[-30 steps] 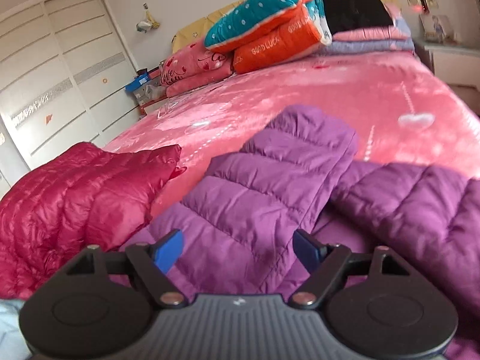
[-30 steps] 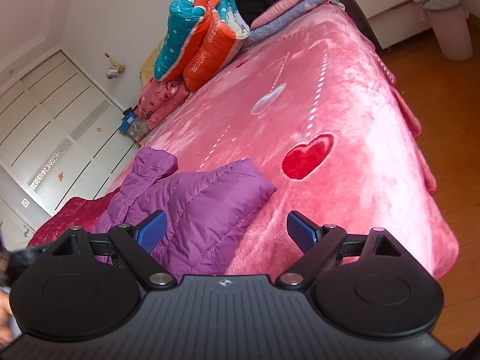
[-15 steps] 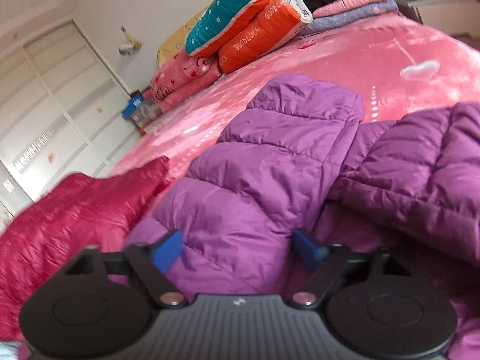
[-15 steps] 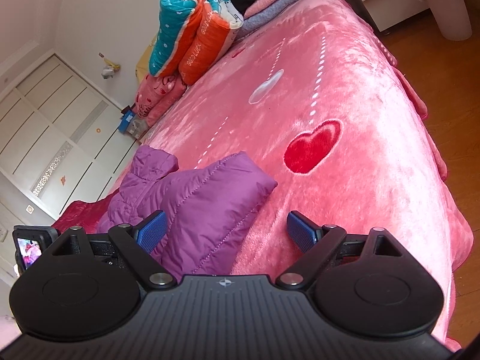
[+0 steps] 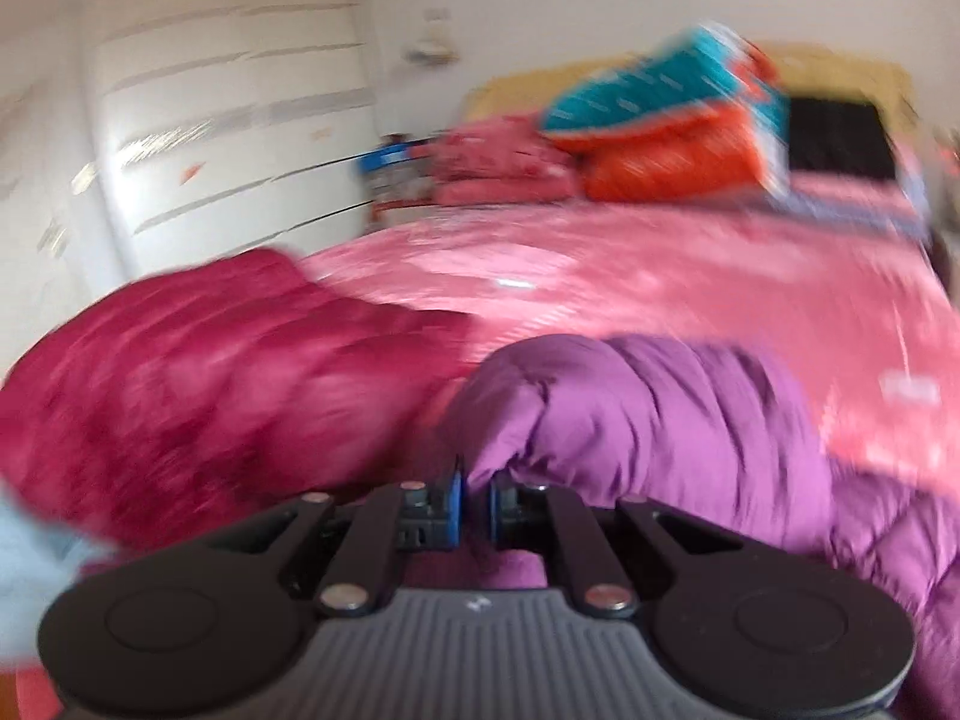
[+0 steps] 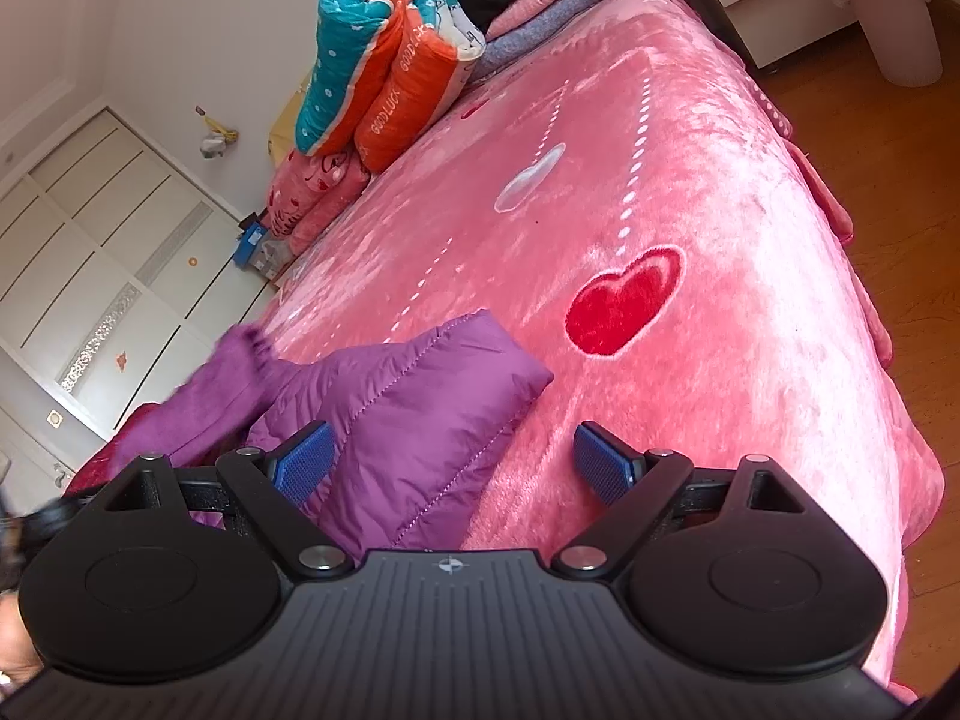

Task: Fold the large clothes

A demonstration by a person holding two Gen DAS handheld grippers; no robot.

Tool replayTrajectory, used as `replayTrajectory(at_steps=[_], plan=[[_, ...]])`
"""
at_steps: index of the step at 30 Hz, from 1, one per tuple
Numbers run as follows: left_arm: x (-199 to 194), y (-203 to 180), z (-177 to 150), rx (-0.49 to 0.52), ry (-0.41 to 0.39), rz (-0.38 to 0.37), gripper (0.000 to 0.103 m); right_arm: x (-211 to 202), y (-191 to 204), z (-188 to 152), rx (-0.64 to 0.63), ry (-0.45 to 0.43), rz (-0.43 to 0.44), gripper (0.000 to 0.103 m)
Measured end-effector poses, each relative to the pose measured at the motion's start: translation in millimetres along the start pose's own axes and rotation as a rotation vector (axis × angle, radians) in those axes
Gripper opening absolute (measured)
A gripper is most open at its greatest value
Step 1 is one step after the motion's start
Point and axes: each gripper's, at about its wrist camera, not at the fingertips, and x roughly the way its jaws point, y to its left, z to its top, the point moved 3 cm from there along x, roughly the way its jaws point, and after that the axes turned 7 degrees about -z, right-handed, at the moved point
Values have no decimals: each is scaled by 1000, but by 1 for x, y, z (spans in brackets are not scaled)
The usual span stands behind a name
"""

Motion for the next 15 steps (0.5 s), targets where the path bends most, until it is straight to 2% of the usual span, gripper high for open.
replayTrajectory(at_steps=[4, 7, 10, 12, 15], plan=[[-46, 67, -8, -217, -27, 116, 6, -1, 1, 2, -18, -9, -1, 103], [-65, 111, -22, -347, -53, 209, 5, 0, 1, 2, -52, -12, -12, 103], [-66, 136, -36, -401, -77, 258, 5, -3, 2, 3, -88, -29, -42, 103], [-65, 148, -48, -428, -87, 259, 6, -5, 1, 3, -97, -30, -48, 103], [-58, 159, -62, -448, -105, 251, 6, -6, 7, -3, -133, 23, -13, 103]])
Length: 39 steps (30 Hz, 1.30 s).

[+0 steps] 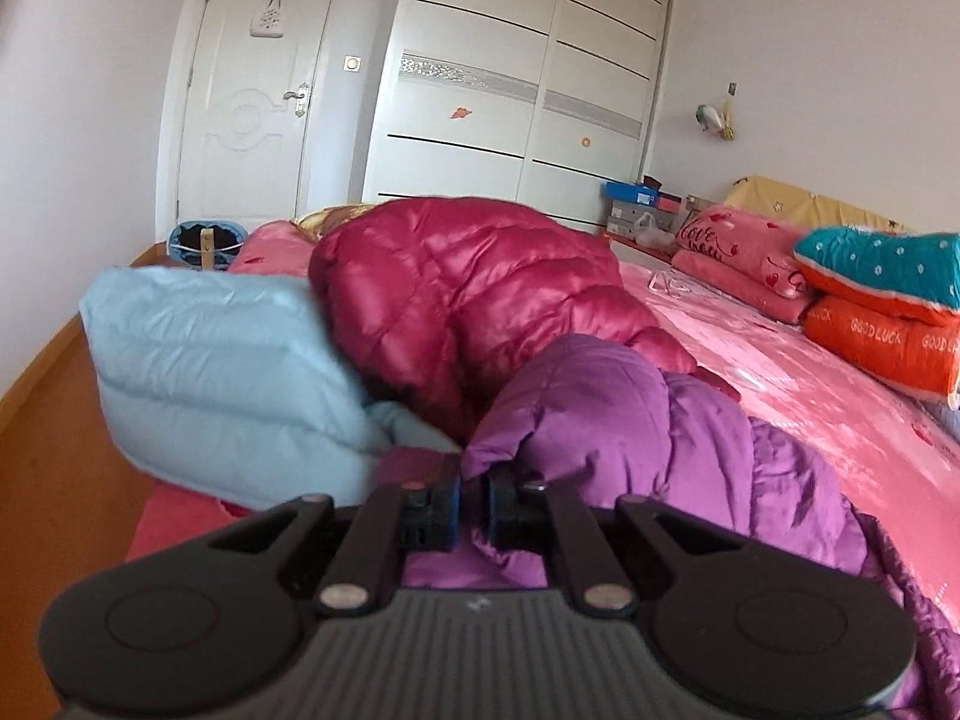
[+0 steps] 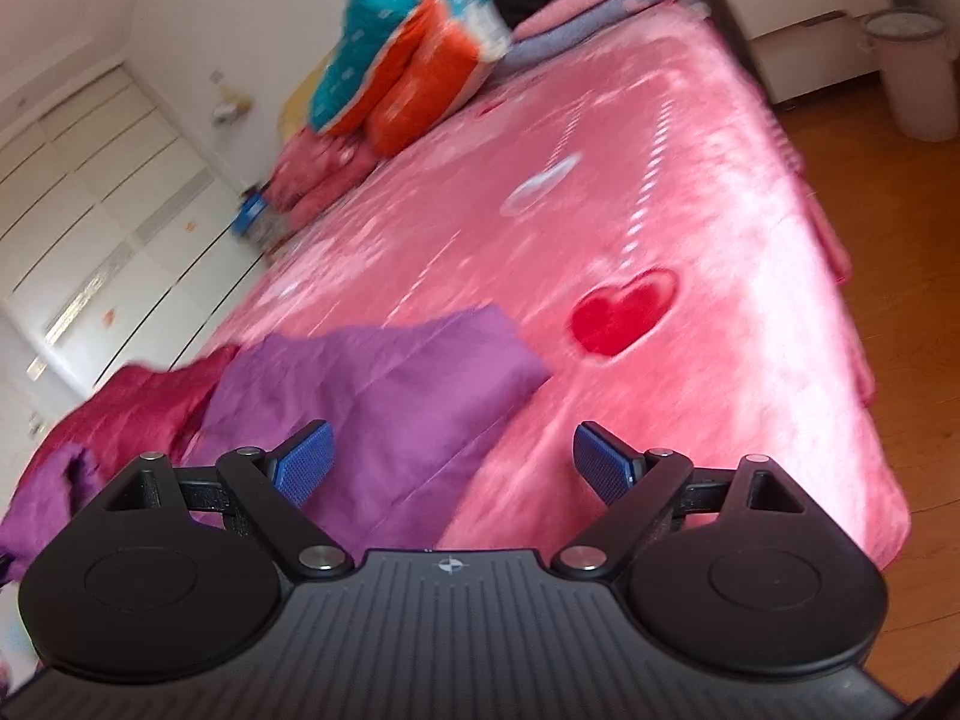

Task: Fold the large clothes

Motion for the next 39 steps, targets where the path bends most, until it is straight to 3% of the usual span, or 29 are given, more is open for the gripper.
replayTrajectory(at_steps=[4, 9, 13, 17, 22, 30, 34, 38, 39], plan=[[13, 4, -19, 13, -12, -29, 6, -4, 21, -4, -126, 23, -40, 103], [27, -2, -24, 31, -6, -88, 7, -14, 70, 10, -317, -22, -76, 103], [36, 4, -25, -10, -25, -73, 8, 5, 107, 23, -379, 5, -61, 103], [39, 9, -33, -29, -35, -68, 8, 47, 137, 38, -404, 51, -41, 103], [49, 18, -40, -84, -31, -67, 11, 114, 179, 47, -546, 61, -19, 103], [57, 26, -49, -108, -46, -103, 14, 223, 226, 68, -594, 166, 9, 103], [59, 30, -51, -132, -43, -115, 15, 275, 235, 70, -681, 204, -72, 103], [61, 32, -52, -134, -43, -123, 16, 304, 237, 68, -740, 260, -80, 103], [61, 32, -52, -137, -42, -124, 16, 310, 236, 67, -745, 287, -76, 96]])
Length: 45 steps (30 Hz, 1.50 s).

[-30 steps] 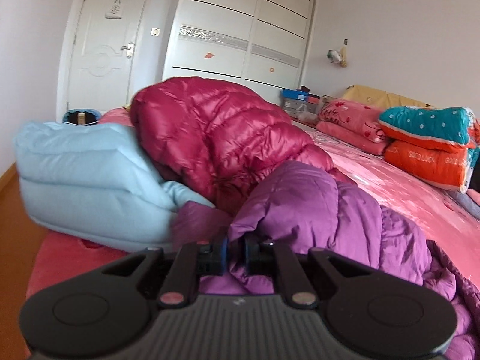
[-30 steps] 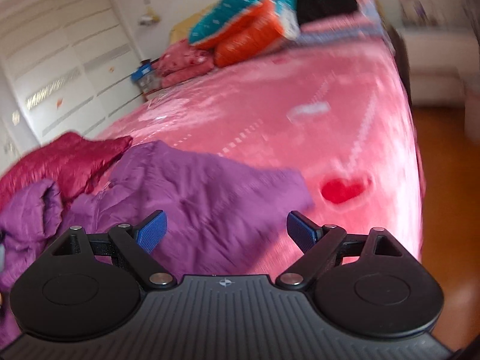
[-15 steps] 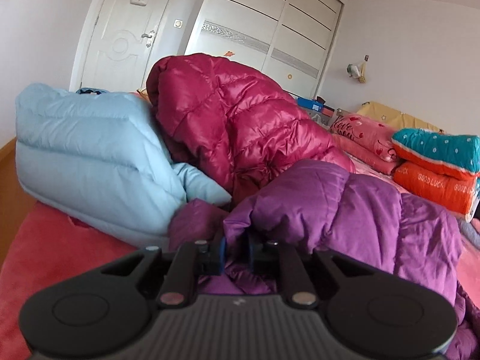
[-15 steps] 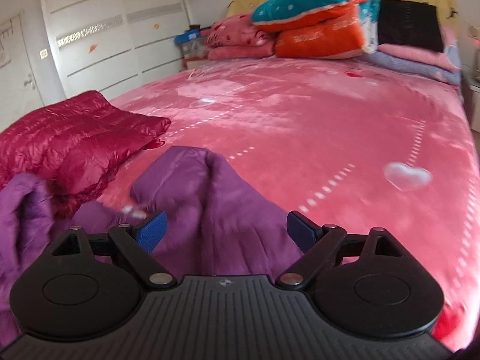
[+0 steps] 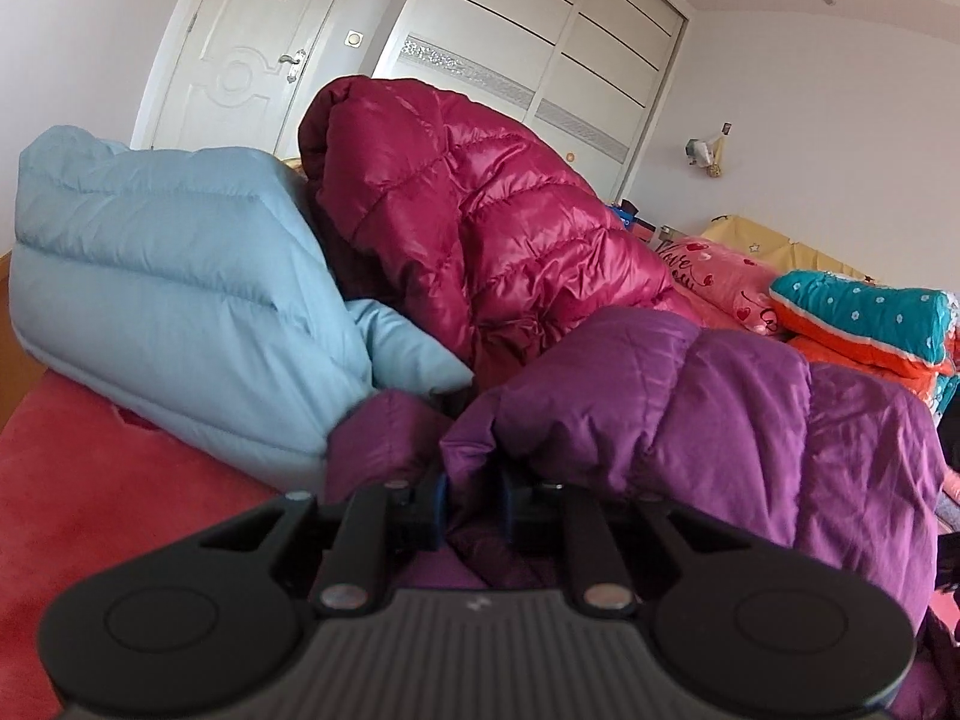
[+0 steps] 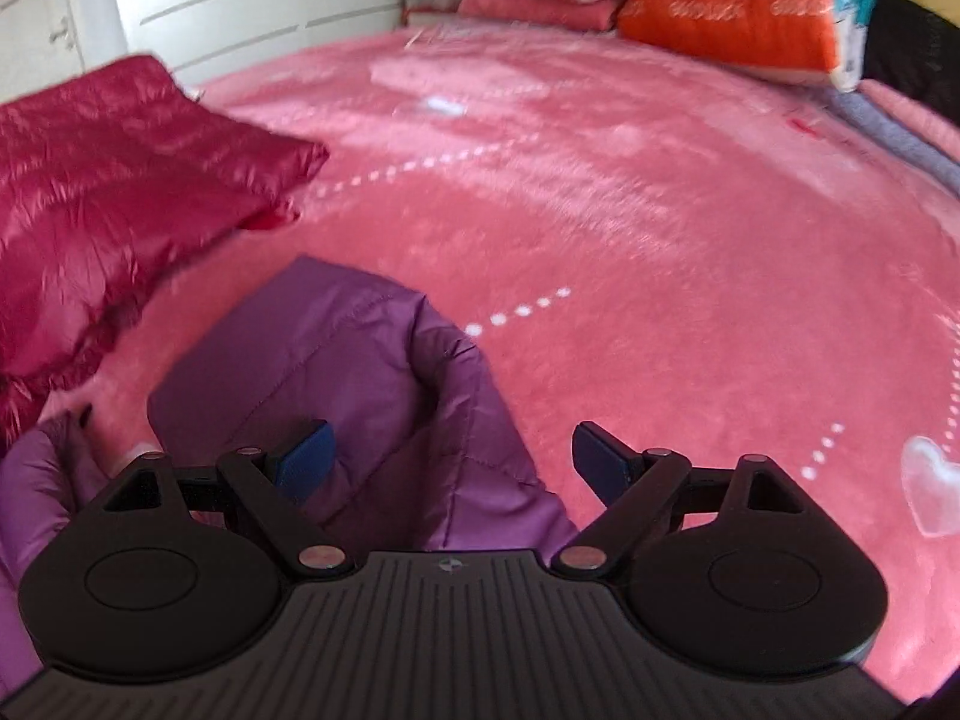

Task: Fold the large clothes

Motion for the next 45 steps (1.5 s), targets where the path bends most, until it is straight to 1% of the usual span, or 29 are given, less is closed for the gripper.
replayTrajectory(at_steps=[1, 3, 4, 5, 7, 8, 9, 10, 11, 13, 17, 20, 22, 25, 29, 31, 33, 37, 39, 40, 43, 45], plan=[[0, 0, 0, -2, 1, -1, 16, 4, 1, 1, -6, 16, 4, 79], [0, 0, 0, -4, 2, -3, 16, 7, 9, 0, -20, 21, 7, 67], [0, 0, 0, -3, 2, -2, 16, 5, 11, -1, -29, 14, 2, 56], [0, 0, 0, -2, 3, -4, 16, 4, 13, -3, -31, 13, -6, 49], [-1, 0, 0, 1, 6, -7, 16, 0, 12, -6, -12, 7, -24, 31], [-1, 0, 0, 2, 8, -9, 16, -2, 16, -6, -6, 0, -36, 26], [-2, 0, 1, 4, 10, -10, 17, -7, 15, -8, -2, -7, -55, 16], [-3, 0, 1, 6, 12, -12, 17, -14, 12, -9, -1, -17, -77, 12], [-3, 0, 1, 8, 15, -13, 17, -25, 14, -14, 0, -31, -100, 11], [-4, -1, 3, 10, 20, -19, 18, -34, 10, -14, 11, -55, -144, 8], [-6, -2, 6, 18, 24, -19, 18, -62, -4, -16, 64, -129, -230, 8], [-8, -4, 8, 31, 25, -18, 18, -95, -22, -20, 58, -193, -350, 7], [-9, -6, 9, 42, 26, -18, 18, -122, -45, -23, 75, -233, -447, 7], [-12, -9, 10, 57, 26, -18, 18, -166, -89, -30, 141, -284, -600, 7], [-15, -12, 13, 74, 26, -20, 18, -225, -155, -52, 251, -317, -793, 7], [-15, -14, 14, 89, 26, -22, 18, -250, -183, -71, 300, -316, -878, 7], [-15, -15, 12, 106, 30, -20, 18, -266, -208, -93, 354, -303, -944, 7], [-15, -18, 11, 120, 41, -20, 18, -284, -247, -156, 457, -241, -1035, 7], [-14, -20, 11, 131, 50, -25, 19, -284, -257, -189, 521, -207, -1055, 7], [-13, -22, 11, 140, 52, -27, 19, -286, -263, -211, 568, -189, -1060, 7], [-12, -27, 9, 169, 60, -33, 19, -290, -275, -272, 727, -140, -1032, 7], [-12, -30, 9, 182, 66, -34, 19, -284, -269, -303, 809, -106, -1009, 7]])
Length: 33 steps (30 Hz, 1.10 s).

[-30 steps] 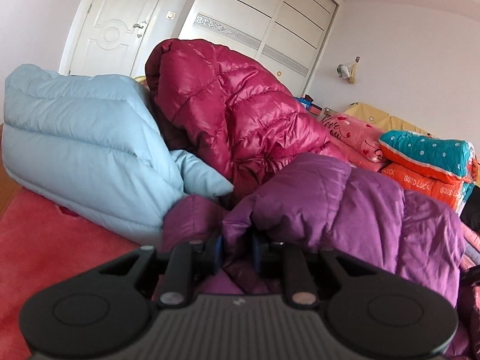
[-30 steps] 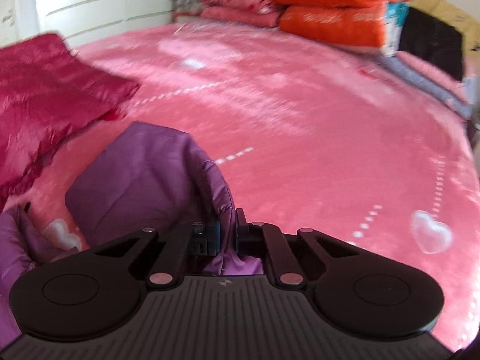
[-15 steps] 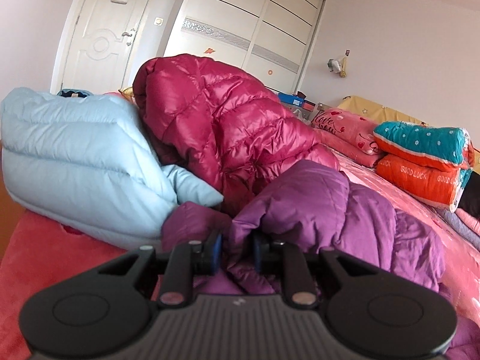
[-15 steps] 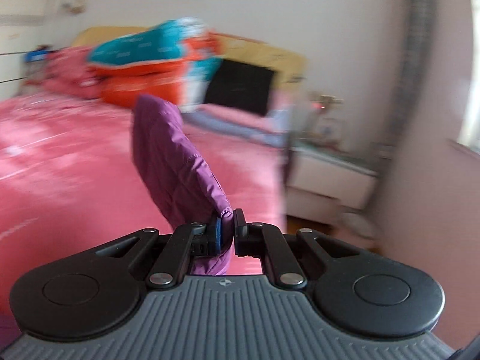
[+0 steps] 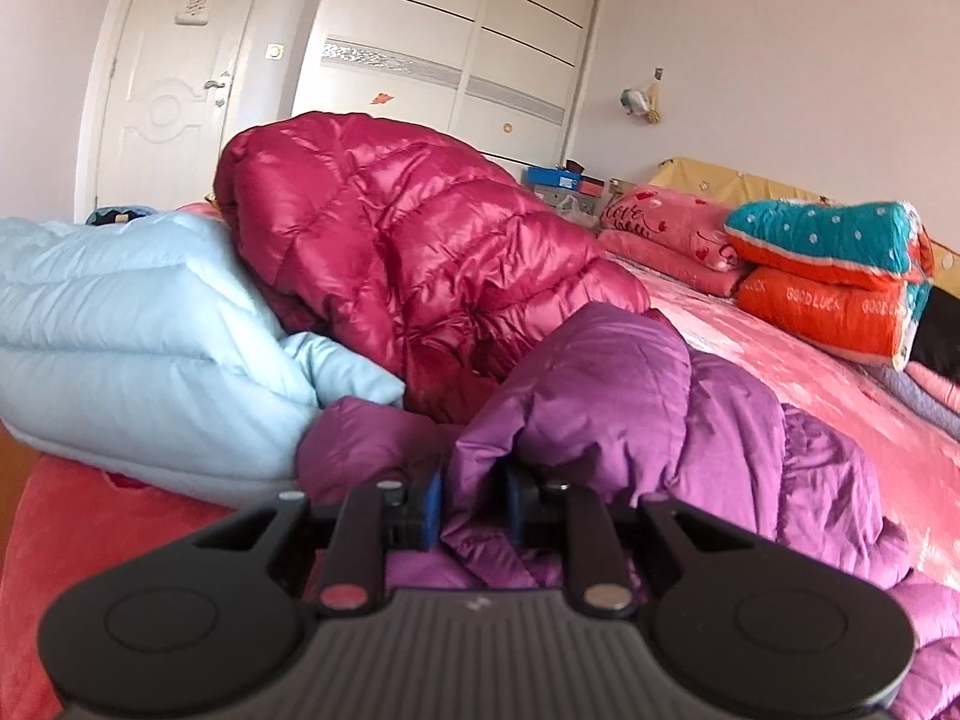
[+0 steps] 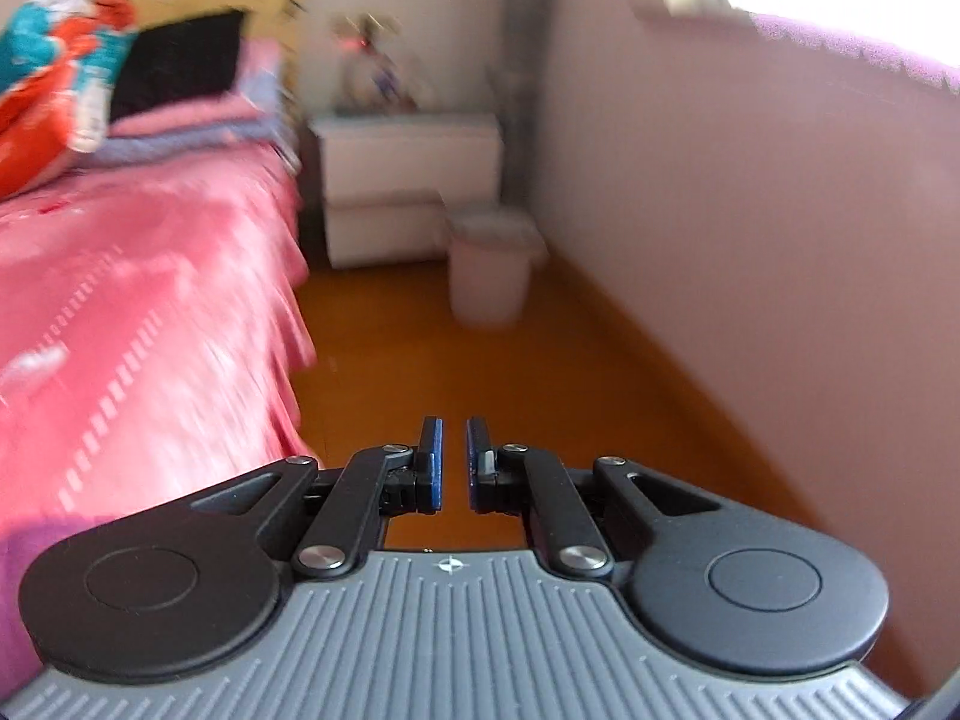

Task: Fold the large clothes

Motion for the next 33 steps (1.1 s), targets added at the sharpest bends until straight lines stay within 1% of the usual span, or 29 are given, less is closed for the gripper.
replayTrajectory(at_steps=[1, 2, 4, 6, 8, 9, 11, 12, 13, 14, 15, 16, 17, 19, 20, 22, 24, 27, 28, 30, 33], plan=[[1, -1, 0, 3, 5, 1, 20, 5, -11, -14, 22, 35, -6, 7], [2, -1, -1, 5, 11, 2, 22, 5, -6, -32, 37, 63, -9, 7], [4, -3, -2, 18, 31, -3, 33, 9, -16, -56, 53, 120, -10, 8], [5, -5, -3, 33, 36, -7, 38, 4, -21, -71, 68, 135, 15, 9], [6, -8, -4, 52, 37, -5, 38, -4, -20, -75, 93, 130, 70, 16], [6, -8, -4, 60, 39, -4, 38, -10, -15, -73, 109, 122, 113, 18], [7, -10, -4, 69, 43, -10, 35, -26, -4, -69, 136, 95, 224, 28], [7, -11, -4, 76, 48, -11, 29, -37, 2, -68, 133, 77, 266, 43], [7, -11, -4, 81, 52, -18, 23, -51, 10, -66, 123, 52, 312, 67], [7, -11, -4, 78, 52, -22, 21, -66, 19, -65, 109, 28, 358, 77], [6, -10, -3, 69, 50, -28, 16, -80, 31, -64, 90, 6, 408, 88], [5, -8, -1, 57, 51, -34, 12, -92, 44, -64, 67, -13, 457, 95], [4, -5, 1, 29, 53, -46, 11, -102, 56, -65, 43, -31, 499, 98], [0, 5, 7, -48, 51, -71, 8, -128, 77, -71, -2, -62, 571, 100], [-3, 12, 11, -95, 48, -87, 8, -145, 71, -68, -16, -67, 604, 100], [-8, 19, 17, -133, 38, -100, 8, -162, 89, -74, -55, -64, 669, 101], [-13, 24, 20, -141, 27, -100, 7, -175, 108, -83, -100, -45, 719, 101], [-19, 40, 24, -248, 20, -155, 7, -187, 134, -93, -142, 24, 815, 102], [-21, 46, 26, -268, 15, -153, 7, -179, 141, -90, -147, 51, 856, 103], [-28, 60, 34, -283, -19, -118, 7, -195, 154, -98, -177, 91, 928, 103], [-43, 83, 44, -306, -73, -76, 7, -212, 169, -112, -254, 92, 961, 103]])
